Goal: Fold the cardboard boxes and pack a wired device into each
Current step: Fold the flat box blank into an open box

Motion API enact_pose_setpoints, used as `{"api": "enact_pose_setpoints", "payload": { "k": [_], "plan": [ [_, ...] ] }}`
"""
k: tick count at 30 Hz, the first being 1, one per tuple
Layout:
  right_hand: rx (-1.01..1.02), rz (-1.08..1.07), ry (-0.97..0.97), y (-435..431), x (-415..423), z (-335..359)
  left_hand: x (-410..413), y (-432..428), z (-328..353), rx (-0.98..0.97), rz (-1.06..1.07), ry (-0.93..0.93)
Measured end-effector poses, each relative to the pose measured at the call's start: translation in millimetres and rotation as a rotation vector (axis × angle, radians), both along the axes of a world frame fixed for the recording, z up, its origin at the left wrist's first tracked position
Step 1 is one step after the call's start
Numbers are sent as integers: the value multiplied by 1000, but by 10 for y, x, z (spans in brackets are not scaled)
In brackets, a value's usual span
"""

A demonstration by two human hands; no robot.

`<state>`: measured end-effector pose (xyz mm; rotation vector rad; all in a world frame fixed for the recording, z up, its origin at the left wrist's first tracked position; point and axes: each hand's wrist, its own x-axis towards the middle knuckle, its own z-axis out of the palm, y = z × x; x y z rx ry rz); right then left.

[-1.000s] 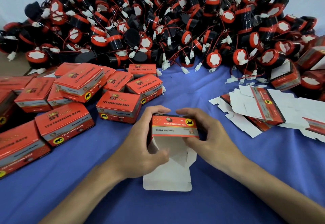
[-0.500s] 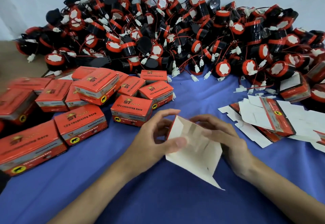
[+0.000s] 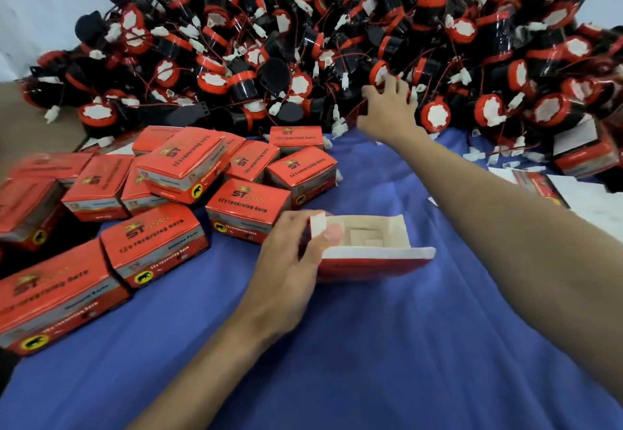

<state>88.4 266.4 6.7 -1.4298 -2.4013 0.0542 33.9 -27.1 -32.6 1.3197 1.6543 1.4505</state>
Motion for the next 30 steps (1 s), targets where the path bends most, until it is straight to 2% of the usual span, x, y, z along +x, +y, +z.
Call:
{"api": "enact_pose_setpoints", "payload": {
  "k": [2,4,11,15,19,21,25,28,30],
  "plan": [
    [-150,-117,-61,178,69,-40,-18,1,-11,27,8,11],
    [-184,-141,-97,267,134,-86,-28,7,4,61,10,-12],
    [-20,-40,144,168,216,-159,-27,6,-8,225,14,-129],
    [125,86,254,-88,380,-169,-12,-24,6,296,39,-8],
    [194,112,495,-234,504,-161,16,-45,41,315,37,114],
    [108,72,393,-166,452,-145,47,-69,58,336,29,191],
    [-230,44,3,3,267,-184,109,-102,85,380,-11,437],
    [-188,16,-12,125,131,-217,127,-76,67,399,48,626],
    [-46,-24,29,142,80,-220,112,-57,67,420,135,628]
  ]
}}
